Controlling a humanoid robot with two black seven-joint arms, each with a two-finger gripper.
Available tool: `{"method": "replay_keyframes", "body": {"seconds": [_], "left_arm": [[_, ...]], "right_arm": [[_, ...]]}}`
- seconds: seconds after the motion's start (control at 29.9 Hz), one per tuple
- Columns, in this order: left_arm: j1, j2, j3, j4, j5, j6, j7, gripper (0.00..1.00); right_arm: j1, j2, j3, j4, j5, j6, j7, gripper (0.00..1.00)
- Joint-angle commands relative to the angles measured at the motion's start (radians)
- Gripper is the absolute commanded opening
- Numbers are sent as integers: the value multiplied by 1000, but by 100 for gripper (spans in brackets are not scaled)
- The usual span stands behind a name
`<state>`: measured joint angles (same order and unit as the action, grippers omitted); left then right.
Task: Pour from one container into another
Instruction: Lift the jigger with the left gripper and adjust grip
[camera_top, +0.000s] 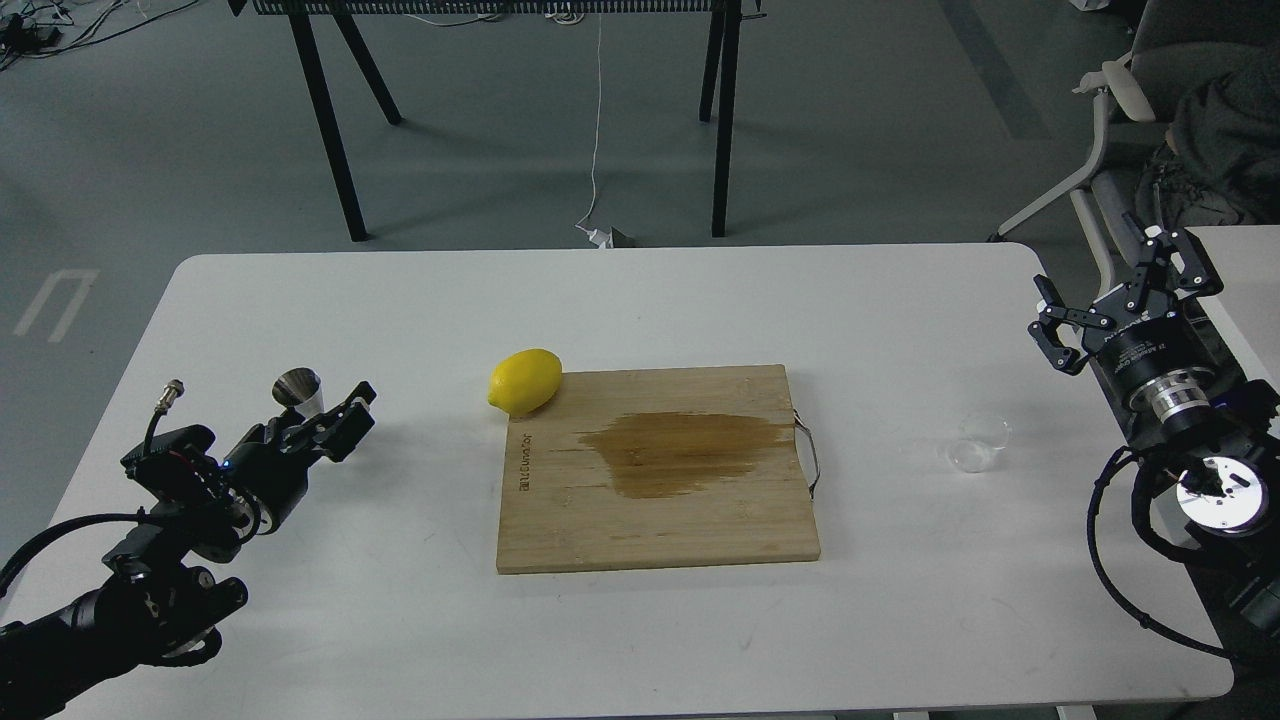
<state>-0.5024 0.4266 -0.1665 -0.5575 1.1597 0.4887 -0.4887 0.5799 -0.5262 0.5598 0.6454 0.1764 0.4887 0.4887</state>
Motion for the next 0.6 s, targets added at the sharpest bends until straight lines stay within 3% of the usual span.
{"method": "replay_keyframes", "body": {"seconds": [0.0,0.3,0.57], "left_arm": [[-5,-29,2,50,0,0,0,96],[-10,-37,12,65,-2,0,0,90],[-19,-51,13,99,0,0,0,78]], "right_arm": [[0,0,0,-1,0,0,0,99],[-3,0,2,-1,0,0,0,99],[-5,0,2,0,0,0,0,99]]}}
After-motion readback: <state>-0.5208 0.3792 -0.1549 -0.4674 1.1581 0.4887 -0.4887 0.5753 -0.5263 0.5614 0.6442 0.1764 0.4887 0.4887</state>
